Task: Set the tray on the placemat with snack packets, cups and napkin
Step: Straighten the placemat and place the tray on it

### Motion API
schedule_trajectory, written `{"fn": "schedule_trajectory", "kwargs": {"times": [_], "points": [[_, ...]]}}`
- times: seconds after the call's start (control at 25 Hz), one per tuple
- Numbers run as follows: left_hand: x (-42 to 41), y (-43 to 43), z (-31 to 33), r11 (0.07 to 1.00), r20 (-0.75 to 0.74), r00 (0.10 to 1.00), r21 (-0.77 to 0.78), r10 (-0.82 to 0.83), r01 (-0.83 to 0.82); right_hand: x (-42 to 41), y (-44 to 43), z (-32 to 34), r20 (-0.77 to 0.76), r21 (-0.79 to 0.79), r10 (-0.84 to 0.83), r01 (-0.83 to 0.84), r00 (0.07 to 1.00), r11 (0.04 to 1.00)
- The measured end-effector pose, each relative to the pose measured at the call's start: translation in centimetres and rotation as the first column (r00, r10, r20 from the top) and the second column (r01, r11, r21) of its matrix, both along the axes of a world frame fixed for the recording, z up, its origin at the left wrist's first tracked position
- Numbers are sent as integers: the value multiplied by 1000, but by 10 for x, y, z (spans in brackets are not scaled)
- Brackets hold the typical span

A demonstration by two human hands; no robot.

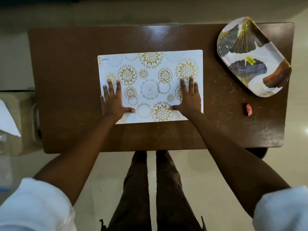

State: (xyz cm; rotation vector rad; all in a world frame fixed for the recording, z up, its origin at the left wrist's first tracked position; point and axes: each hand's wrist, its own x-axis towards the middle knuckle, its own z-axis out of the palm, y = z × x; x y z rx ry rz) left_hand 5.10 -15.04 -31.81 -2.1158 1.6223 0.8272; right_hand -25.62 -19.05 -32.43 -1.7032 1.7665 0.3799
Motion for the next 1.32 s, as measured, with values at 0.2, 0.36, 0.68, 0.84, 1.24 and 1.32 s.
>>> {"fn": "schedule_trajectory", "kwargs": {"times": [0.2, 0.36, 0.68, 0.84, 1.24, 1.32], "points": [[-14, 1, 5, 999, -18, 999, -2, -46, 46, -19, 14, 3, -30, -22, -34, 34, 999, 999], [-35, 5, 3, 998, -8, 998, -6, -67, 67, -39, 22, 7, -33, -21, -42, 41, 999, 999], [-38, 11, 0, 998, -5, 999, -25, -51, 51, -42, 20, 9, -55, -17, -38, 37, 998, 999], [-37, 14, 1, 999, -13, 999, -29, -38, 38, -41, 18, 9, -52, -17, -28, 27, 998, 999], [-33, 12, 6, 1000, 0, 1000, -15, -15, 15, -37, 7, 5, -51, -37, 4, -6, 999, 999], [-33, 12, 6, 1000, 0, 1000, -17, -16, 16, -37, 7, 4, -50, -35, -2, 0, 999, 999]]}}
